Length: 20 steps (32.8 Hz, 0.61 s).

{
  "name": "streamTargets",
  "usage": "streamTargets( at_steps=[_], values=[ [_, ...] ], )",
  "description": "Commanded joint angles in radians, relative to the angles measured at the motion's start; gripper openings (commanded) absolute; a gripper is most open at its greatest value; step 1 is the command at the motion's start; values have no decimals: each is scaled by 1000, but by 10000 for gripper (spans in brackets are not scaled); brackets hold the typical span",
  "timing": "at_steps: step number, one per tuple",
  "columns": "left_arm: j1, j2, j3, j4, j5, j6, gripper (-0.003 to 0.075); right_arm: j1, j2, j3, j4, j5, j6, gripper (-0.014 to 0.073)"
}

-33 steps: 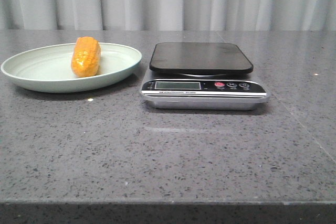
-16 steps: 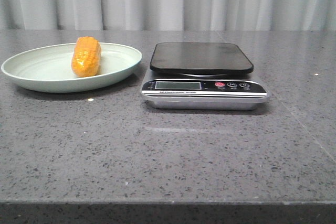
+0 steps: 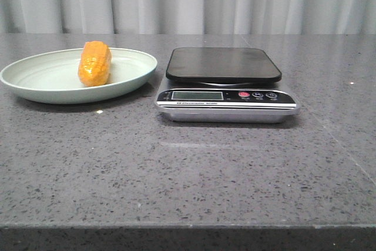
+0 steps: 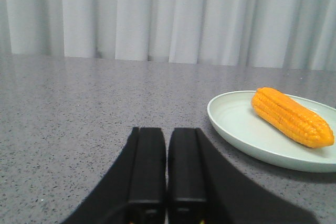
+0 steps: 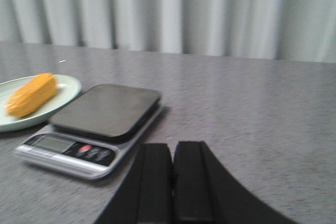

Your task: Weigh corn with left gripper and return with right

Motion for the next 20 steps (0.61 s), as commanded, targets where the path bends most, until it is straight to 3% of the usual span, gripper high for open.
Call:
streamTargets(
  at_steps=[1, 8, 15, 20],
  values=[
    [0, -22, 8, -10, -86, 2, 127, -109, -6, 7, -24, -139, -8, 135],
    [0, -22, 8, -10, -86, 2, 127, -317, -6, 155, 115, -307, -8, 135],
    [0, -22, 8, -10, -86, 2, 127, -314, -9, 270, 123, -420, -8, 135],
    [0, -22, 8, -10, -86, 2, 127, -312, -13, 276, 96, -417, -19, 135]
  ],
)
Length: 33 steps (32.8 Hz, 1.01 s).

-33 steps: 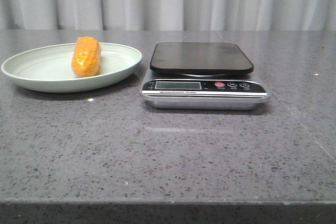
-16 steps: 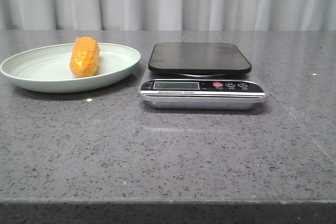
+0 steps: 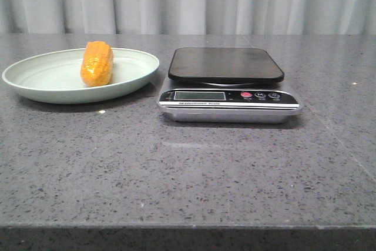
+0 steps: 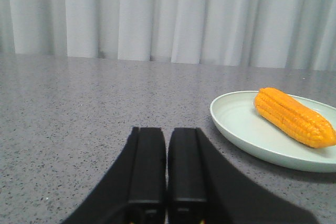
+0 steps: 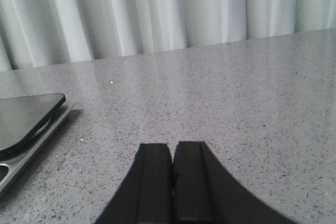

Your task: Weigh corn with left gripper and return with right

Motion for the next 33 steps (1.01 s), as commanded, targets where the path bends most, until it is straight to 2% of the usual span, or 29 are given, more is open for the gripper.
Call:
streamTargets(
  at_steps=[1, 6, 18, 33],
  values=[
    [0, -22, 8, -10, -86, 2, 127, 1, -13, -8, -17, -99, -31, 135],
    [0, -22, 8, -10, -86, 2, 127, 1, -13, -8, -17, -100, -96, 135],
    [0, -22, 8, -10, -86, 2, 127, 1, -13, -8, -17, -169, -109, 135],
    [0, -22, 8, -10, -86, 2, 127, 1, -13, -8, -3, -144, -108, 135]
  ],
)
